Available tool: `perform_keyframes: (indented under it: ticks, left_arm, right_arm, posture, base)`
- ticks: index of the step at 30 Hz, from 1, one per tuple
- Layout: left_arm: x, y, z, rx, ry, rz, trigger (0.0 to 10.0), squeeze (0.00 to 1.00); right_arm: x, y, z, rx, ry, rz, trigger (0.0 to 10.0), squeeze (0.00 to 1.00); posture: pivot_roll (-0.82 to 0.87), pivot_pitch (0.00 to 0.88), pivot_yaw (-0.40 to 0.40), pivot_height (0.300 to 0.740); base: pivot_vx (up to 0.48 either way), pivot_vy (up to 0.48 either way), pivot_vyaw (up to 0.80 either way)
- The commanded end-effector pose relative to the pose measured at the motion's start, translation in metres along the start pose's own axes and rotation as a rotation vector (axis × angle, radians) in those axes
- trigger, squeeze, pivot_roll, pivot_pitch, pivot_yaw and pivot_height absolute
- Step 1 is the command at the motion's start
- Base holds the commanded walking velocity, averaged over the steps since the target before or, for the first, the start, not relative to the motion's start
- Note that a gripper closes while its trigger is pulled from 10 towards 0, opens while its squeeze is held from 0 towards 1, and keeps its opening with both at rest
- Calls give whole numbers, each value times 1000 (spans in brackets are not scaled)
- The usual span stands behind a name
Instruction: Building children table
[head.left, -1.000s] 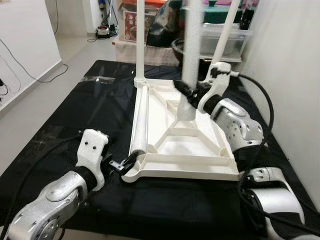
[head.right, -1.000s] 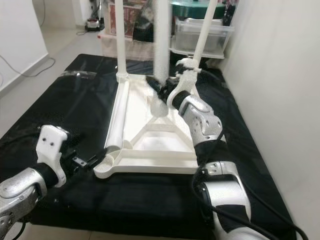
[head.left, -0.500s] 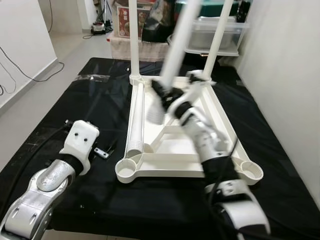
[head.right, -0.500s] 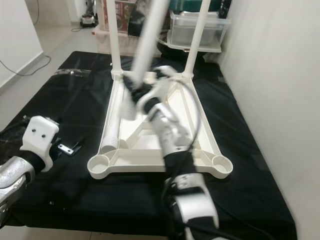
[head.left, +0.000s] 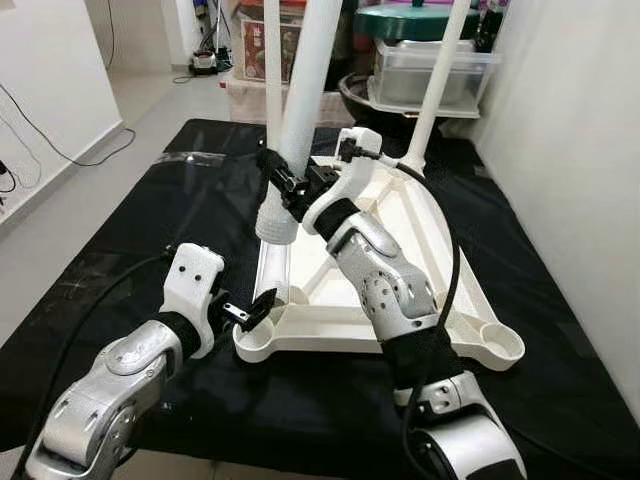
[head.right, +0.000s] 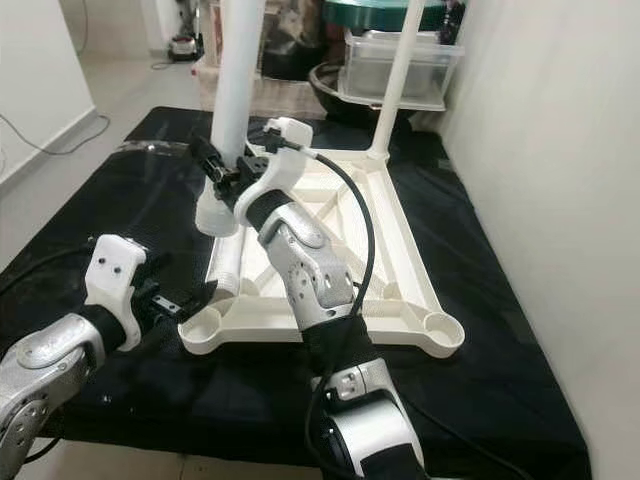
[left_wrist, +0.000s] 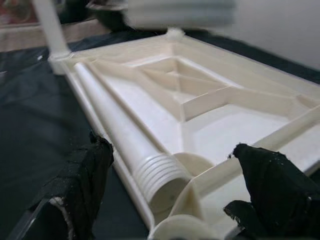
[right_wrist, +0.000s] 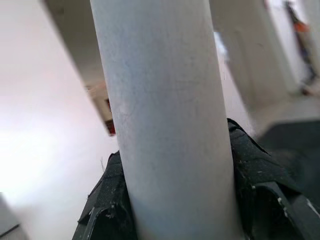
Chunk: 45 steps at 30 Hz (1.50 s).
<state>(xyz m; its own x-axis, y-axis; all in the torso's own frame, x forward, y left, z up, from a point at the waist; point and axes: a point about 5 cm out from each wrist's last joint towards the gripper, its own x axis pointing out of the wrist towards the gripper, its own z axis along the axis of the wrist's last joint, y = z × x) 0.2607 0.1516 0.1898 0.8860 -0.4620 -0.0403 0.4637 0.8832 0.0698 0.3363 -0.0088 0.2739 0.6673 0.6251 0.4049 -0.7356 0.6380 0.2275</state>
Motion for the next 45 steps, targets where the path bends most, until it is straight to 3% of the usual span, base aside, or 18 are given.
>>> perform_keyframes:
  ticks: [1,3,4,6,7,9,16,25,36,45]
  left_arm:
    - [3,-1,2,-16,-15,-19,10000,0]
    - [4,-1,7,-14,-28,-19,10000,0]
    - [4,-1,9,-26,-40,-18,10000,0]
    - [4,-1,11,-35,-47,-18,10000,0]
    - [5,-1,12,-48,-58,-23,10000,0]
    - [6,-3,14,-62,-74,-41,10000,0]
    - [8,-10,21,-67,-112,-91,10000,0]
    - [7,-7,26,-73,-146,-84,10000,0]
    - [8,-5,21,-59,-118,-61,10000,0]
    - [10,-5,22,-48,-121,-69,10000,0]
  right_arm:
    - [-2,27,-24,119,3,41,2118,0]
    - [-5,30,-28,100,12,59,1882,0]
    - [-6,31,-30,98,18,62,1098,0]
    - [-7,31,-31,98,23,64,1098,0]
    - [-8,31,-32,98,27,68,196,0]
    - [-10,33,-34,93,37,91,0,0]
    - [-13,35,-37,80,53,108,0,0]
    - [-17,37,-40,61,70,141,0,0]
    - [-19,28,-41,47,79,110,0,0]
    - [-25,30,-46,9,112,184,0,0]
  posture:
    - [112,0,-83,740]
    - [112,0,-85,740]
    - [114,0,-86,740]
    - [114,0,-86,740]
    - [114,0,-87,740]
    - [114,0,-87,740]
    - [106,0,-88,740]
    - [105,0,-91,740]
    - [104,0,-93,740]
    - [103,0,-93,740]
  base:
    - [0,0,0]
    - [0,0,0]
    - [0,0,0]
    - [0,0,0]
    - [0,0,0]
    - [0,0,0]
    - [0,0,0]
    - [0,0,0]
    - [0,0,0]
    - [0,0,0]
